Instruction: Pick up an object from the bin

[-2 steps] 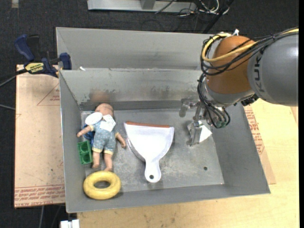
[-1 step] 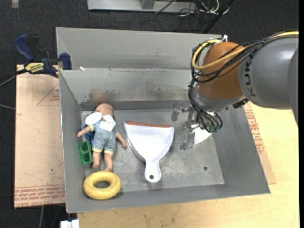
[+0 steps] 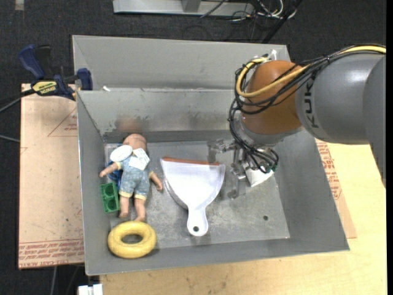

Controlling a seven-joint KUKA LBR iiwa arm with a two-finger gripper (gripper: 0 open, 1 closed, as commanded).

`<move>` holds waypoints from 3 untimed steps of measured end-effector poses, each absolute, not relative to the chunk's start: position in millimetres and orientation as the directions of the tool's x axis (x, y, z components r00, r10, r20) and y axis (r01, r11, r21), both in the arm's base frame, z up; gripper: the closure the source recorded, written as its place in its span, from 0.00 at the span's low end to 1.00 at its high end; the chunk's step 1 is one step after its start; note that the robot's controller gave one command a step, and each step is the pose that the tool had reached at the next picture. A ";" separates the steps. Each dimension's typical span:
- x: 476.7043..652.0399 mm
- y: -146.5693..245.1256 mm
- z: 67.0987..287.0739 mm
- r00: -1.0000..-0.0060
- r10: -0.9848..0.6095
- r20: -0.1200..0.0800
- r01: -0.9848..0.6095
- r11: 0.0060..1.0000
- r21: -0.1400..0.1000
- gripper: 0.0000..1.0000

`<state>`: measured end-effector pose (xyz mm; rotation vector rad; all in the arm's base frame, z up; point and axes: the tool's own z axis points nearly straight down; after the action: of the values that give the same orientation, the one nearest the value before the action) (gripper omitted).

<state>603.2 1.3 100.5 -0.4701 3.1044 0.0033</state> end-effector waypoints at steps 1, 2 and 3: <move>588.2 -11.0 75.8 -0.859 -0.512 -0.005 -0.512 0.859 -0.003 0.00; 589.4 1.8 78.0 -0.824 -0.567 -0.002 -0.567 0.824 0.000 0.00; 590.3 31.5 76.6 -0.301 -0.954 -0.006 -0.953 0.301 -0.007 1.00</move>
Offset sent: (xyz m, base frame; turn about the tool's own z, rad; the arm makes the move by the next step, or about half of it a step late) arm -0.0072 0.0235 -0.0052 -0.6090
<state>590.3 31.5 76.6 -1.8517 2.5272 -0.0030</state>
